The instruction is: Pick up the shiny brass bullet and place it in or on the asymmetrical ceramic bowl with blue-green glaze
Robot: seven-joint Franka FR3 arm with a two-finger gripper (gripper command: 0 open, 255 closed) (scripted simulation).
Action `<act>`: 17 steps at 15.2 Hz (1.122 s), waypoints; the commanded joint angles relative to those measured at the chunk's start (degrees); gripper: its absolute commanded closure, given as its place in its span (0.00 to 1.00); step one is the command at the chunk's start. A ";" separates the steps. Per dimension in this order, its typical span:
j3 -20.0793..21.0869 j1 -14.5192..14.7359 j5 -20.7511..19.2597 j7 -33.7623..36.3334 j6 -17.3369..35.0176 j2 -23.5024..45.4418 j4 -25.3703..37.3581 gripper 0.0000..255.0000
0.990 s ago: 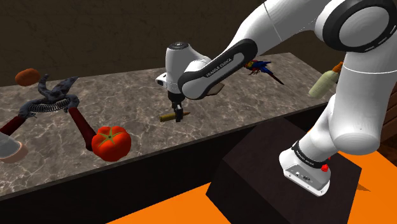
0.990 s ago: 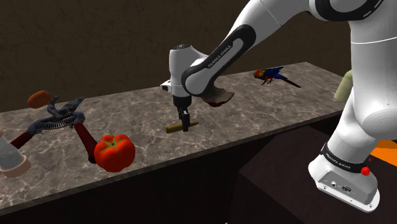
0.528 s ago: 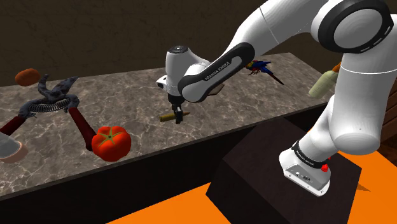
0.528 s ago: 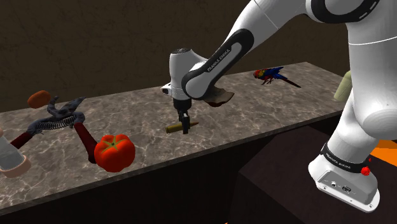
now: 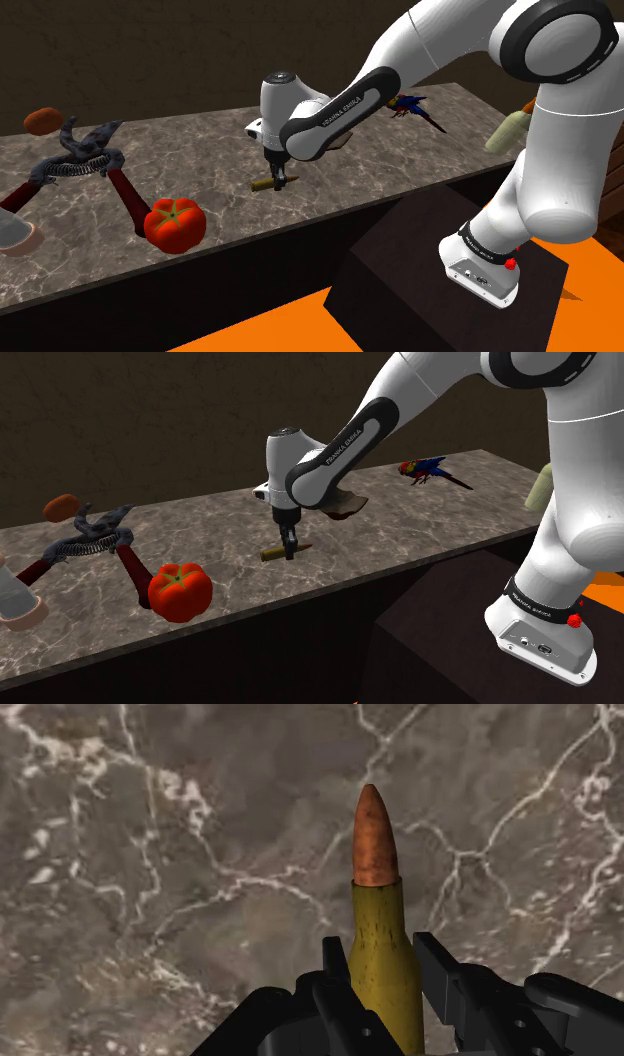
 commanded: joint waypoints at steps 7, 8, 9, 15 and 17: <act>0.26 -0.20 0.42 -0.25 -1.79 -1.64 0.15 1.00; 0.34 -0.26 0.56 -0.32 -2.39 -2.17 0.23 1.00; 0.42 -0.32 0.69 -0.40 -3.01 -2.70 0.31 1.00; 0.82 -0.63 1.47 -0.84 -6.76 -5.71 1.11 1.00; 0.93 -0.71 1.72 -0.97 -8.04 -6.64 1.48 1.00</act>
